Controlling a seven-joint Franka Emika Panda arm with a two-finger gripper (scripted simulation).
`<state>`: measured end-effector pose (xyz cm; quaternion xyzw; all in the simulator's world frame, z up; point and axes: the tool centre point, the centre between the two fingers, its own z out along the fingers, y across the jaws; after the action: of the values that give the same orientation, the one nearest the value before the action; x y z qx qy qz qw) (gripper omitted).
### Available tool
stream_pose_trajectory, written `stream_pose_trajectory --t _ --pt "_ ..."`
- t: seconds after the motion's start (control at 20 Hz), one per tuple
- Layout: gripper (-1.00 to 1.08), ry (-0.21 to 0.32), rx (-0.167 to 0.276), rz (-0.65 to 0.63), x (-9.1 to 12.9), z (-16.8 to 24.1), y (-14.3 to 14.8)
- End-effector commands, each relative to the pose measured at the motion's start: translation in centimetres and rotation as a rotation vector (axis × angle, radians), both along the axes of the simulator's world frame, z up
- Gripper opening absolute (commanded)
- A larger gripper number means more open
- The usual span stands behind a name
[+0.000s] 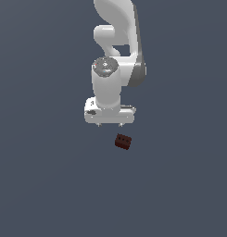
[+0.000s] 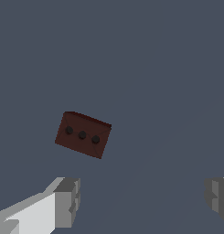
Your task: Pick up the object and move it to a goal position.
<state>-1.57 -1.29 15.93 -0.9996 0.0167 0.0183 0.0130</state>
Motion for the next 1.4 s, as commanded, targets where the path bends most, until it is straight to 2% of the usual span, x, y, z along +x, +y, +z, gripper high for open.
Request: stream_pose_trajectory --t 0.0,0.5,0.9,1.35 --pt "1.00 0.000 0.000 0.000 0.0 0.0 0.0" --pt "1.00 0.022 0.006 0.056 -0.3 -0.4 2.5" --pt "1.00 0.021 0.005 0.074 -0.3 -0.6 2.5" --pt "1.00 0.013 0.002 0.214 0.0 -1.5 2.9"
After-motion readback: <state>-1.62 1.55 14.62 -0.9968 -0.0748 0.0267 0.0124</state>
